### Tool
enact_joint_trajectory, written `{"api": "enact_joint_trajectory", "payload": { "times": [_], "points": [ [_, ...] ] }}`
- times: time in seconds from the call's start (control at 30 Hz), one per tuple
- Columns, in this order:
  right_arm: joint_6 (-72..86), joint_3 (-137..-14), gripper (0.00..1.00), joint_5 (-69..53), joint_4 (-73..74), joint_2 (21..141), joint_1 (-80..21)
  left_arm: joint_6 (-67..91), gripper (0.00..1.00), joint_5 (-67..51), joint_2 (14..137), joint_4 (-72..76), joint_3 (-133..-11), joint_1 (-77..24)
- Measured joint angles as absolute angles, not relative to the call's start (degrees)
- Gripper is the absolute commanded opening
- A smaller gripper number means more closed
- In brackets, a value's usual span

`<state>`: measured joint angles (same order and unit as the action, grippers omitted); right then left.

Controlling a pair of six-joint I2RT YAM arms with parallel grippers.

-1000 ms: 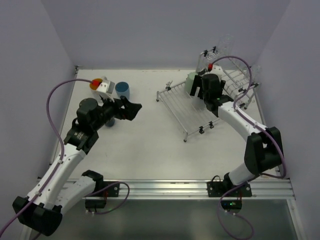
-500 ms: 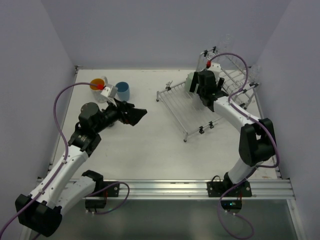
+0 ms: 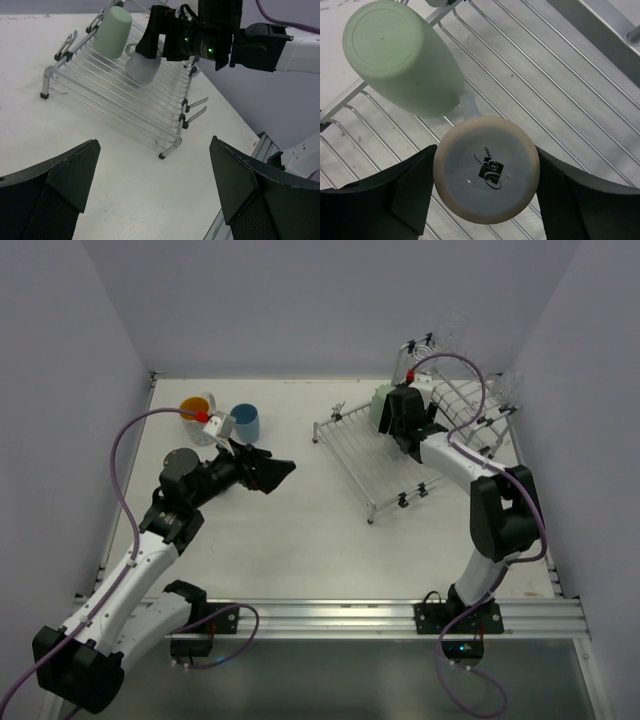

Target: Unload the cups from the dish rack

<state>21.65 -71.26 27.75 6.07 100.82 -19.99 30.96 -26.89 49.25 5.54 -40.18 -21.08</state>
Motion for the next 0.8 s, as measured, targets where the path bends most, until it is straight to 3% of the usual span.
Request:
{"api": "enact_joint_trajectory", "payload": {
  "times": [0.07, 0.17, 0.3, 0.6, 0.8],
  "points": [
    [21.6, -71.3, 0.55, 27.7, 5.9, 100.8, -20.0, 31.1, 1.00, -26.9, 49.3, 6.0, -39.6, -21.1],
    [21.8, -70.7, 0.39, 27.6, 4.8, 100.7, -20.0, 32.1, 1.00, -27.2, 49.3, 7.1, -38.9, -21.1],
    [21.6, -66.7, 0.30, 27.5, 3.1, 97.5, -20.5, 34.2, 1.00, -27.8, 49.9, 10.6, -37.6, -21.1],
    [23.6, -55.6, 0.27, 20.1, 1.8, 76.5, -22.1, 45.6, 1.00, -32.5, 59.5, 27.4, -36.6, -22.0],
    [31.4, -52.8, 0.28, 6.7, -5.6, 64.9, -22.1, 51.7, 0.89, -33.5, 65.5, 38.3, -36.6, -25.2]
  ]
}}
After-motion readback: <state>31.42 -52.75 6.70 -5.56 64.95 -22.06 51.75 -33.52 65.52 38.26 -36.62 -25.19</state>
